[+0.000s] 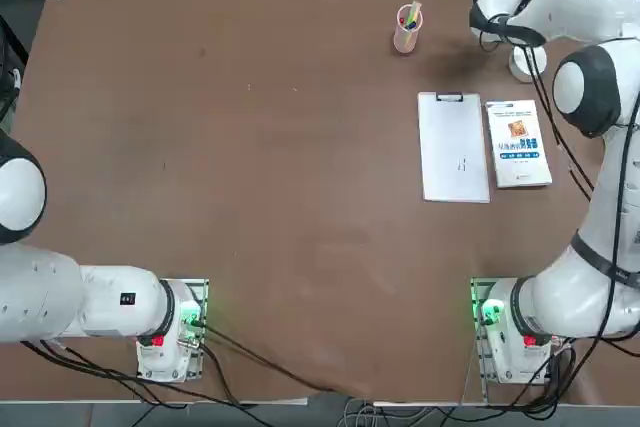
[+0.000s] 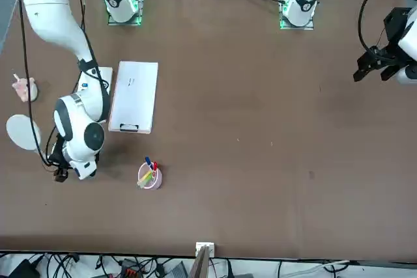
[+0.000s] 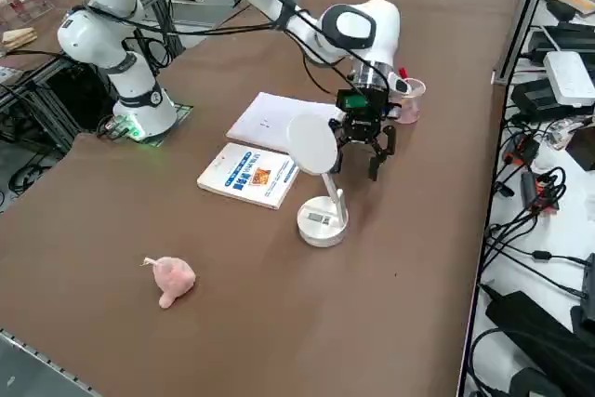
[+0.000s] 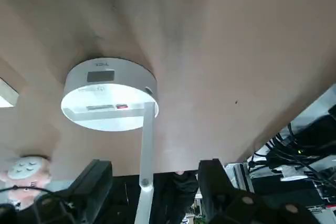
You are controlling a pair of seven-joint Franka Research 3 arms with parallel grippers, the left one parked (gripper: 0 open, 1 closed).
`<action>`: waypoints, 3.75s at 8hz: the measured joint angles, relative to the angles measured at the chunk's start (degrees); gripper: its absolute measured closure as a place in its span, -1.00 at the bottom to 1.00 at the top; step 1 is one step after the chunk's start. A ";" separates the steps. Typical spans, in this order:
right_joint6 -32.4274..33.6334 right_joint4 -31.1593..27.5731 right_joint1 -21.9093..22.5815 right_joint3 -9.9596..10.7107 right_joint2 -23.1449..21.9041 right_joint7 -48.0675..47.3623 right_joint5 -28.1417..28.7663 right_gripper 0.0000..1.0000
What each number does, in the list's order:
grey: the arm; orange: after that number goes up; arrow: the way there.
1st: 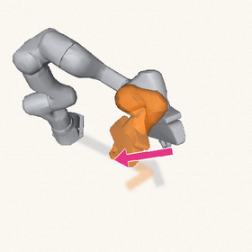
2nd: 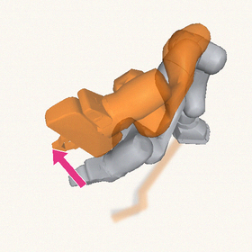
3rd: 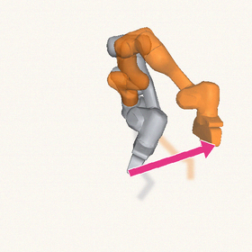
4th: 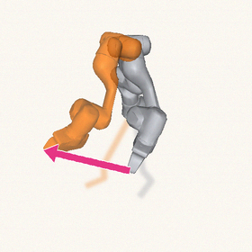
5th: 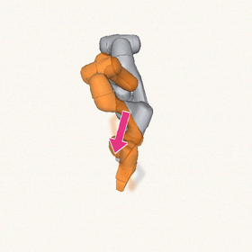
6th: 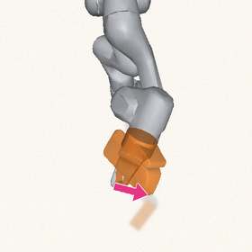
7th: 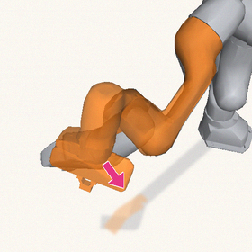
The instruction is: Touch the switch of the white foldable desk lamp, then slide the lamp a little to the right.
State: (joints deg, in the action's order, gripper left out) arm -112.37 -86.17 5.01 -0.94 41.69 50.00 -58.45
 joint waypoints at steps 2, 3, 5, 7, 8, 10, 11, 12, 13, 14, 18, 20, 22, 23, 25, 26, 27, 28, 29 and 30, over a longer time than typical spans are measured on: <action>0.13 0.00 -0.21 0.44 1.23 0.06 -1.01 -1.00; 0.13 0.00 -0.43 0.64 1.45 0.29 -1.92 -1.00; 0.20 0.04 -1.04 1.00 1.44 0.96 -2.76 -1.00; 0.22 0.04 -2.17 1.03 1.44 2.33 -2.83 -0.87; 0.22 0.05 -2.50 1.03 1.44 2.92 -2.84 -0.69; 1.01 0.04 -2.57 1.01 1.44 3.25 -2.84 0.13; 1.49 0.04 -2.56 1.00 1.44 3.41 -2.84 0.22; 1.68 0.04 -2.56 1.00 1.44 3.58 -2.84 0.28; 1.73 0.05 -2.54 0.99 1.44 3.76 -2.87 0.44; 1.76 0.06 -2.50 0.96 1.45 3.77 -2.94 0.60; 1.82 0.11 -2.43 0.90 1.42 4.32 -2.95 0.68; 4.10 0.20 -2.34 0.45 1.30 4.50 -2.41 0.68; 7.84 2.49 -2.55 0.50 1.12 4.52 2.31 0.68; 9.40 4.38 -3.04 0.84 0.91 4.50 4.69 0.68; 10.33 6.66 -6.73 1.20 0.59 3.63 8.58 0.68; 10.32 7.52 -9.14 1.26 0.58 2.76 10.32 0.68; 10.32 7.98 -11.43 1.28 0.58 1.00 11.55 0.68; 10.47 8.06 -13.15 1.28 0.60 -0.70 12.07 0.68; 11.06 8.06 -14.30 1.28 0.68 -1.92 12.97 0.68; 12.08 8.06 -15.00 1.28 0.79 -2.79 14.13 0.68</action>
State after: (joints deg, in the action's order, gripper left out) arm -100.28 -78.11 -9.99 0.34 42.48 47.21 -44.32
